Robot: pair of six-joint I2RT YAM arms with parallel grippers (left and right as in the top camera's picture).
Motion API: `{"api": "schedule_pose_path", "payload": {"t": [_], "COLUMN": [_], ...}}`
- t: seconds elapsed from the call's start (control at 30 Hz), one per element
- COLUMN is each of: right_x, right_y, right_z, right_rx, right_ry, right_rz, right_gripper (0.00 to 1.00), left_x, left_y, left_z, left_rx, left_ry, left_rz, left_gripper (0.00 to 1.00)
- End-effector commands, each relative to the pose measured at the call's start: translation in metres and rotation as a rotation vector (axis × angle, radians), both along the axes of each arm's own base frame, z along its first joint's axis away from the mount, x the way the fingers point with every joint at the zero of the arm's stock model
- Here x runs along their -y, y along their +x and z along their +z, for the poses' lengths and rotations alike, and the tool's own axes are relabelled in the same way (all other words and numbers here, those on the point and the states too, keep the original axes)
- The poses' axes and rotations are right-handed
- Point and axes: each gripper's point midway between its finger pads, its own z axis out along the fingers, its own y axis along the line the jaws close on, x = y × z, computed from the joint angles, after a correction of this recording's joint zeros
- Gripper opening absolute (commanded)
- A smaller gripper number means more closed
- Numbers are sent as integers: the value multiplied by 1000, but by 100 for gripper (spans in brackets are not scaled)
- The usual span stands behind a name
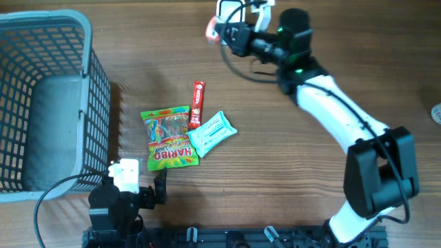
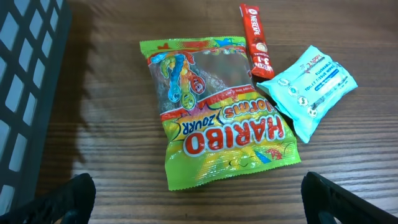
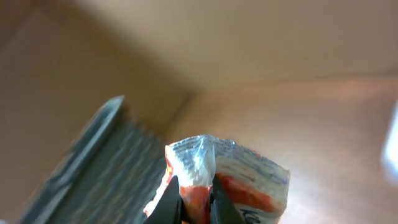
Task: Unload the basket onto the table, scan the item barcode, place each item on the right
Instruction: 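Hold the red-white pack up to the white scanner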
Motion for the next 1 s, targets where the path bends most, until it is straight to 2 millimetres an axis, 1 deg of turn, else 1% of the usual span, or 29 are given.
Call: {"api": "schedule_pose_path", "payload": {"t": [0.0,0.03,0.07,0.13,0.17,0.23,0.3,0.37,0.4,0.47,0.57,0.7,0.77,0.8,0.83,0.87,0.9,0.97], "right_x": [36,38,44,48,43,33,25,28,30,29,29,28,30,37,46,54,68,87], "right_y": [41,46,53,73,90,110,132,150,154,154,153,152,151,150,147,143,137,121], "right_z": [21,22,19,5,-2,-12,-28,-53,-68,-92,-102,-105,-96,-87,-73,-66,-57,-49], "right_rx": [252,292,314,372,404,420,414,374,358,323,302,296,292,281,270,258,226,167], "right_ry": [-193,-224,-262,-401,-467,-506,-550,-598,-628,-686,-702,-709,-705,-700,-718,-739,-785,-877], "right_rz": [-453,-500,-549,-594,-601,-592,-599,-643,-658,-629,-618,-613,-624,-660,-702,-728,-775,-855], "right_gripper": [5,5,5,5,5,5,5,5,5,5,5,5,5,5,5,5,5,5], "left_x": [-1,-1,-1,-1,-1,-1,-1,-1,-1,-1,-1,-1,-1,-1,-1,-1,-1,-1], "left_y": [1,1,1,1,1,1,1,1,1,1,1,1,1,1,1,1,1,1], "left_z": [2,2,2,2,2,2,2,2,2,2,2,2,2,2,2,2,2,2], "left_rx": [10,10,10,10,10,10,10,10,10,10,10,10,10,10,10,10,10,10], "left_ry": [-6,-6,-6,-6,-6,-6,-5,-6,-6,-6,-6,-6,-6,-6,-6,-6,-6,-6], "left_rz": [13,13,13,13,13,13,12,13,13,13,13,13,13,13,13,13,13,13], "left_gripper": [100,100,100,100,100,100,100,100,100,100,100,100,100,100,100,100,100,100]}}
